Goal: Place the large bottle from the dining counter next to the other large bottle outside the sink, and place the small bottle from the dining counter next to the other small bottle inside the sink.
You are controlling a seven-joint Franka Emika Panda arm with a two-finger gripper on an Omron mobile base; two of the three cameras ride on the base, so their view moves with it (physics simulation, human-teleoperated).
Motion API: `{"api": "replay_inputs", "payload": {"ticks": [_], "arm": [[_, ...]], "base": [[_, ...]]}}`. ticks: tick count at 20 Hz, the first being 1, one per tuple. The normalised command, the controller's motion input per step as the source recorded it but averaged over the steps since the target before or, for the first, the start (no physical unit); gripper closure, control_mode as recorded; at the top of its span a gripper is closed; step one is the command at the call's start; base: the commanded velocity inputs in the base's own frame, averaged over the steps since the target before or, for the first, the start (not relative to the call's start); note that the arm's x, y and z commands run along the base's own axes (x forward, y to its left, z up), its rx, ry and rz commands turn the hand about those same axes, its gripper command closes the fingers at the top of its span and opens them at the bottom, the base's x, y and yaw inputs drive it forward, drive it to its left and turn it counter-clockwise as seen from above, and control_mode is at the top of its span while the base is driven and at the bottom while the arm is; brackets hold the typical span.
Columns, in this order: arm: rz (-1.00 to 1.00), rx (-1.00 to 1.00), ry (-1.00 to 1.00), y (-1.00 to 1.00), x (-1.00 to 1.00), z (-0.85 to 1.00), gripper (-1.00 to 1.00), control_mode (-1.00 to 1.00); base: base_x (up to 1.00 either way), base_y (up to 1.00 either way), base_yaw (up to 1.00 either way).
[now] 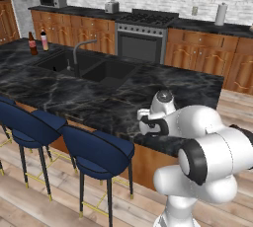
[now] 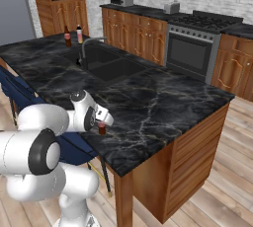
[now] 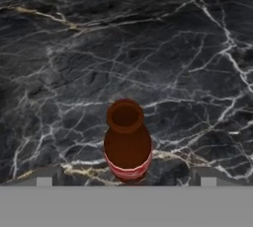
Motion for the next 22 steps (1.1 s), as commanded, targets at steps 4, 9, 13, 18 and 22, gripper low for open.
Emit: {"api": "replay_inputs", "payload": {"ticks": [4, 9, 13, 18, 22], "arm": [[-0.01, 0.01, 0.0, -0.02, 0.14, 0.0, -1.0, -1.0], [-0.01, 0.0, 0.0, -0.02, 0.12, 0.0, -1.0, -1.0], [0.0, 0.0, 0.0, -0.02, 0.11, 0.0, -1.0, -1.0], [0.0, 0.0, 0.0, 0.0, 0.08, -0.04, -1.0, -1.0], [0.0, 0.0, 0.0, 0.0, 0.08, -0.07, -1.0, -1.0]], "base": [[0.0, 0.0, 0.0], [0.0, 0.0, 0.0], [0.0, 0.0, 0.0], [0.0, 0.0, 0.0], [0.0, 0.0, 0.0]]}}
